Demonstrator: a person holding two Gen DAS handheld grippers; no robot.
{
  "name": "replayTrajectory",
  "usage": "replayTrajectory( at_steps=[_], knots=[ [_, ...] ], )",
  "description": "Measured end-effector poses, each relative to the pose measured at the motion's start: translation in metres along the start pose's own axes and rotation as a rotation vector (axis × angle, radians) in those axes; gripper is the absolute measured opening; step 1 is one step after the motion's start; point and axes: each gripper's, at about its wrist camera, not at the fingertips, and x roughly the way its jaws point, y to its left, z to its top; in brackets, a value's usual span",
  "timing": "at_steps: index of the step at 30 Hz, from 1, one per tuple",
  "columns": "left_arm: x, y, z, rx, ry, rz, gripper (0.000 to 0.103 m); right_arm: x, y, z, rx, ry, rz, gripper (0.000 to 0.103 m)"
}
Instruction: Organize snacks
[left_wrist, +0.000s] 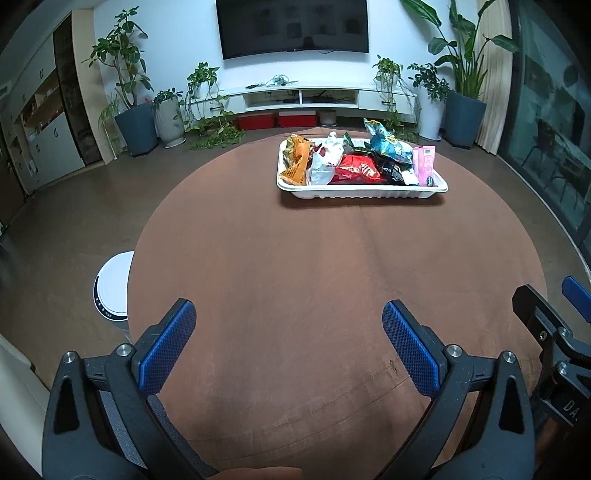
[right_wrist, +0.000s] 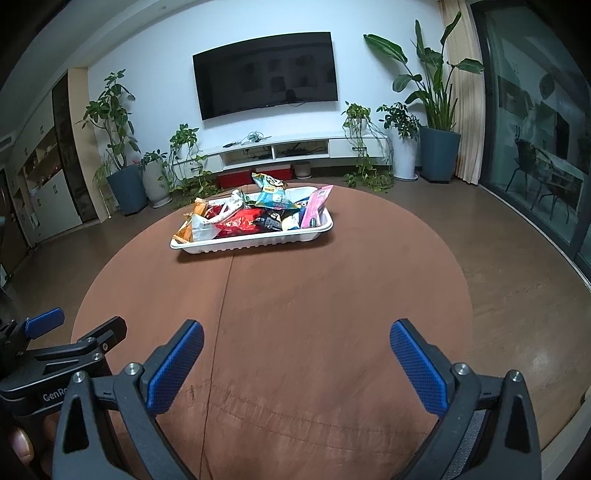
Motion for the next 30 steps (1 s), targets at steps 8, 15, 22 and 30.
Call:
replayTrajectory(
  at_steps=[8,15,22,30],
  knots=[
    [0.0006,-0.0002,-0.0001,0.000,0.001,-0.001,0.103,0.0034,0.0014,0.0000,-0.002,0.012,0.002,0.103],
    [0.0017,-0.0003,-0.0002,0.000,0.001,-0.003,0.103,0.0047,0.0009,-0.0010,-0.003,0.016,0.005,0.103],
    [0.0014,-0.0002,-0.0004,0.000,0.001,-0.002,0.103,0.0057,0.0019,-0.0011,-0.003,0.019,0.004,0.103],
    [0.0024,-0.0008,-0.0009,-0.001,0.002,-0.004,0.103,0.0065,0.0027,-0.0023,-0.006,0.022,0.004,0.103]
  ],
)
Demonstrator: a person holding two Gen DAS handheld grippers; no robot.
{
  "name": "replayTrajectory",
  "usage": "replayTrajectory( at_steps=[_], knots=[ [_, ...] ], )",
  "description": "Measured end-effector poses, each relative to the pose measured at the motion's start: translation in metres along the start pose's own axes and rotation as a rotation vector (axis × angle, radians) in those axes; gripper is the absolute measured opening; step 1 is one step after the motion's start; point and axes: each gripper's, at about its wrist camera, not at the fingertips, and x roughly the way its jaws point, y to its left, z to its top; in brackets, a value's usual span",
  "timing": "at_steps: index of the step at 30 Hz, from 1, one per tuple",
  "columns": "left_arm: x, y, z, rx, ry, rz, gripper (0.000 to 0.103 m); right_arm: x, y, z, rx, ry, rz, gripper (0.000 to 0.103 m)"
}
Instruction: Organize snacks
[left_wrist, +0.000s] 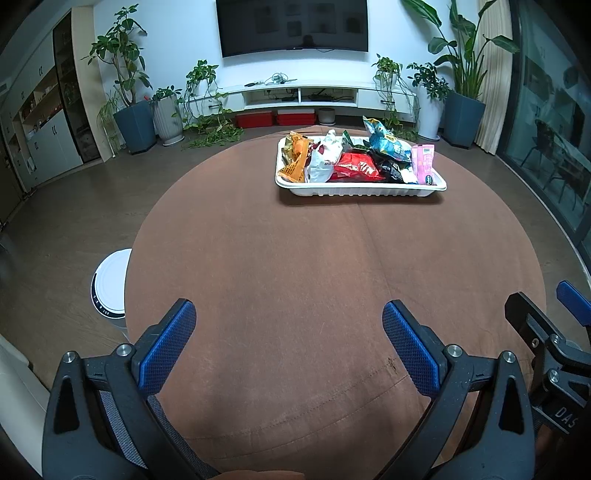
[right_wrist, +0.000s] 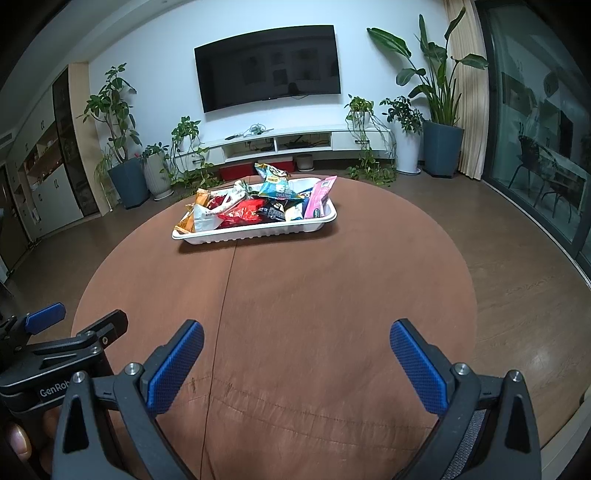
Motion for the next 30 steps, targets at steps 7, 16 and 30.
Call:
replayTrajectory(
  at_steps=[7,16,30],
  knots=[
    [0.0001,0.0000,0.0000,0.000,0.000,0.000,0.103,0.0018,0.0005,-0.0020,0.000,0.003,0.001,0.103],
    [0.0004,-0.0003,-0.0005,-0.001,0.001,-0.001,0.103,0.0033,-0.0001,-0.0034,0.000,0.009,0.001,0.103],
    [0.0007,-0.0002,-0.0004,0.000,0.001,-0.001,0.103,0.0044,0.0001,-0.0085,-0.001,0.017,0.002,0.103]
  ],
)
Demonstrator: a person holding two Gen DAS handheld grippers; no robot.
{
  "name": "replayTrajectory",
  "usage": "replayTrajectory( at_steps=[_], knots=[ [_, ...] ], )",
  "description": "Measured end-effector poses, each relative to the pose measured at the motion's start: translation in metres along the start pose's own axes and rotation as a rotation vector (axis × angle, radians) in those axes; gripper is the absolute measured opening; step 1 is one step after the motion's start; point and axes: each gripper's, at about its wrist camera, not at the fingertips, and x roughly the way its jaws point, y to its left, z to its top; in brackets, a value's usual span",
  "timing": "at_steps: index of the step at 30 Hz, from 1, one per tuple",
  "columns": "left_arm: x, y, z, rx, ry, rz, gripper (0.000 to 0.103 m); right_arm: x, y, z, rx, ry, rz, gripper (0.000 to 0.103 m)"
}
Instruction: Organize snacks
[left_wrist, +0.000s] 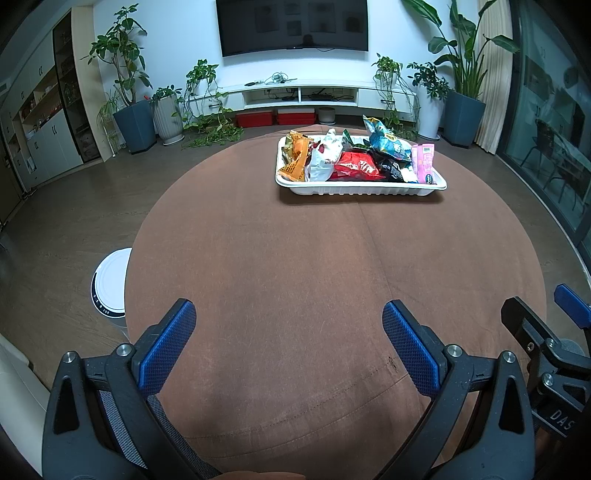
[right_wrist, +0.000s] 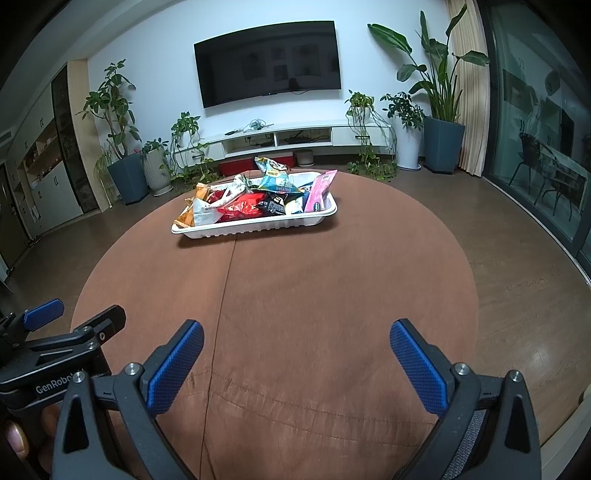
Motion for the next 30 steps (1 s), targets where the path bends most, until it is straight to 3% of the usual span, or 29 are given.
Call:
replayTrajectory(
  at_steps=[30],
  knots=[
    [0.0004,-0.0009,-0.0022,0.002,-0.001,-0.002,0.103,0.0005,-0.0022,0.0013,-0.005,0.014,-0.004,0.103]
  ],
)
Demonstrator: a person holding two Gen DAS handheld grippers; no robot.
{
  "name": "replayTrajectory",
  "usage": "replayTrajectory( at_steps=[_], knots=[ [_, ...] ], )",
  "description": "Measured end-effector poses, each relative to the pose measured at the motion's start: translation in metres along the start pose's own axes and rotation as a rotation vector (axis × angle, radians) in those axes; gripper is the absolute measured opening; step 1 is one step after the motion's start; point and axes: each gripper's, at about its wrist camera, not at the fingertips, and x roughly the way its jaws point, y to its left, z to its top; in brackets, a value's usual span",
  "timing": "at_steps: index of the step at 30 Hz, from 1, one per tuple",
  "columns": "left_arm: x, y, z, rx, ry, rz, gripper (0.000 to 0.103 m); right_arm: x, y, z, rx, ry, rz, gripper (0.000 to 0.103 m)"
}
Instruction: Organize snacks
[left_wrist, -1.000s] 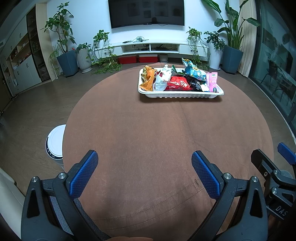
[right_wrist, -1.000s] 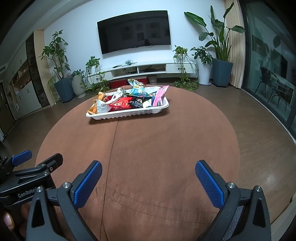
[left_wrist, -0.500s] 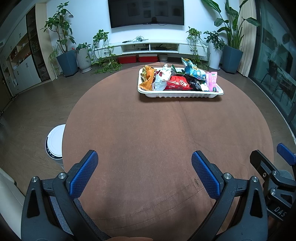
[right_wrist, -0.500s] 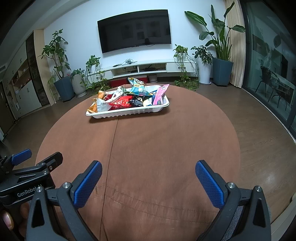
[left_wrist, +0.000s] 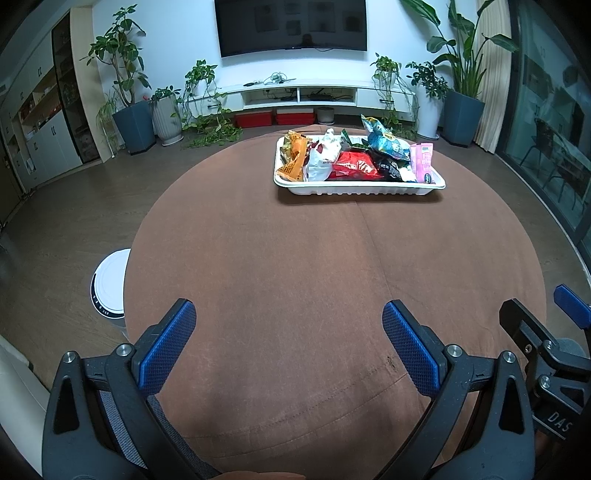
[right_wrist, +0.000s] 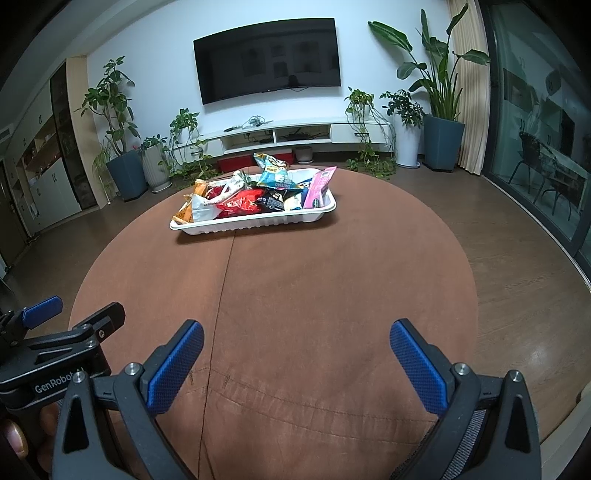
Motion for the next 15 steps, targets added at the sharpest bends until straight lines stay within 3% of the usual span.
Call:
replayTrajectory(
  at_steps=[15],
  knots=[
    [-0.0032,-0.0026,-0.0021,0.000,-0.022,-0.026,0.103,0.0000,-0.0032,-0.0012,-0.001,0.012,-0.004,0.103]
  ],
)
